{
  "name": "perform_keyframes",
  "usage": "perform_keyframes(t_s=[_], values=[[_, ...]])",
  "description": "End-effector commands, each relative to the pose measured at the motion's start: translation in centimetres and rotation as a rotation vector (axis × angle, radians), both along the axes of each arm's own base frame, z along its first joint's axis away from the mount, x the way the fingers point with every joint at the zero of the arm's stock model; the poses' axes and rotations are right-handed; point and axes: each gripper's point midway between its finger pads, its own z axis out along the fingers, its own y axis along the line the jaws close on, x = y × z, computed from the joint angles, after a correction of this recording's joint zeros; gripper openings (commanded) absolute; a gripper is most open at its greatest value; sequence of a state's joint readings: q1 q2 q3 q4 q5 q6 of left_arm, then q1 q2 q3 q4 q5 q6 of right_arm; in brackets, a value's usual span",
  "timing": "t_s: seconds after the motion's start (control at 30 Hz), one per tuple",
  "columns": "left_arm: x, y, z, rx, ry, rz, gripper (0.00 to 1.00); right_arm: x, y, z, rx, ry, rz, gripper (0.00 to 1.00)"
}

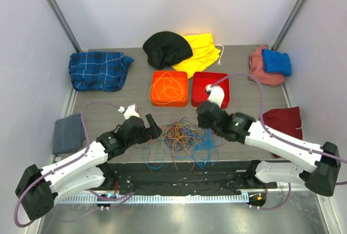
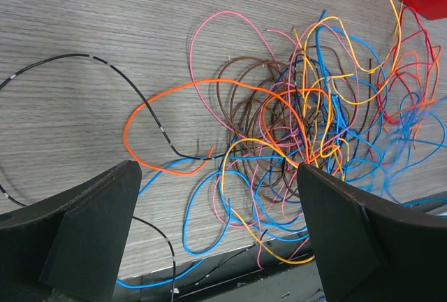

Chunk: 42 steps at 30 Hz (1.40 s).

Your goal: Untangle the cables

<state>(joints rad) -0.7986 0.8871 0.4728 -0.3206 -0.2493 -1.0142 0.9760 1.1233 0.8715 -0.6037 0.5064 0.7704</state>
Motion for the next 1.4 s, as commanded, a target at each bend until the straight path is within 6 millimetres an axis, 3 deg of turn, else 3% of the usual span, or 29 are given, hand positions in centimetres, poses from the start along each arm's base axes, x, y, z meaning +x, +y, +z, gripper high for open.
perform_keyframes(t_s=[0.0, 0.07, 0.1, 0.17, 0.2, 0.27, 0.3, 0.43, 0.53, 0.6, 0.63, 0.67, 0.83, 0.87, 1.07, 1.2, 1.3, 1.33, 1.37], values=[[0.9, -0.6, 2.0, -0.047, -0.066, 0.006, 1.0, 3.6, 1.4, 19.9, 0.181, -0.389, 0.028, 0.01], [1.1, -0.3, 2.4, -0.042, -0.075, 0.016, 1.0, 3.7, 1.8, 24.3, 0.197, -0.457, 0.073, 0.01], [1.0, -0.2, 2.7, -0.041, -0.079, 0.016, 1.0, 3.7, 2.0, 28.0, 0.246, -0.5, 0.079, 0.01], [1.2, 0.1, 3.3, -0.033, -0.098, 0.021, 1.0, 3.5, 2.4, 30.8, 0.273, -0.54, 0.114, 0.01], [1.3, 0.1, 4.2, -0.041, -0.119, 0.024, 1.0, 3.1, 2.8, 33.4, 0.319, -0.567, 0.143, 0.01], [1.5, 0.7, 4.7, -0.019, -0.143, 0.033, 1.0, 2.6, 3.0, 35.8, 0.357, -0.594, 0.177, 0.01], [1.7, 0.7, 5.5, -0.024, -0.161, 0.034, 1.0, 1.8, 3.2, 38.2, 0.414, -0.623, 0.214, 0.01], [2.3, 0.6, 8.3, -0.056, -0.249, 0.028, 1.0, 0.5, 3.1, 41.0, 0.509, -0.661, 0.256, 0.01], [2.3, -0.4, 10.0, -0.114, -0.319, -0.028, 1.0, 0.1, 3.8, 40.9, 0.542, -0.646, 0.284, 0.01], [2.5, -2.1, 12.4, -0.215, -0.417, -0.088, 1.0, 0.0, 4.2, 40.6, 0.557, -0.631, 0.292, 0.01], [2.5, -2.4, 12.2, -0.233, -0.442, -0.105, 1.0, -0.2, 4.3, 40.7, 0.569, -0.629, 0.302, 0.01], [2.8, -2.9, 14.0, -0.29, -0.51, -0.105, 1.0, -0.3, 4.6, 40.6, 0.577, -0.625, 0.308, 0.01], [3.6, -2.5, 14.5, -0.277, -0.54, -0.071, 1.0, -0.1, 4.7, 39.6, 0.566, -0.611, 0.301, 0.01], [3.6, -2.5, 14.8, -0.277, -0.538, -0.067, 1.0, 0.6, 4.4, 38.5, 0.533, -0.606, 0.263, 0.01], [2.9, -1.9, 12.9, -0.267, -0.457, -0.044, 1.0, 3.1, 0.8, 36.9, 0.384, -0.658, 0.068, 0.01], [1.5, -1.7, 9.5, -0.295, -0.341, -0.037, 1.0, 5.7, -1.1, 35.4, 0.252, -0.672, -0.034, 0.01], [0.5, -1.6, 8.4, -0.353, -0.296, -0.029, 1.0, 8.6, -1.2, 32.1, 0.216, -0.606, -0.053, 0.01], [0.2, -1.3, 7.9, -0.364, -0.294, -0.026, 1.0, 10.5, -2.8, 31.2, 0.203, -0.591, -0.107, 0.01], [0.0, -1.1, 7.8, -0.369, -0.294, -0.02, 1.0, 11.3, -2.7, 29.8, 0.195, -0.565, -0.108, 0.01]])
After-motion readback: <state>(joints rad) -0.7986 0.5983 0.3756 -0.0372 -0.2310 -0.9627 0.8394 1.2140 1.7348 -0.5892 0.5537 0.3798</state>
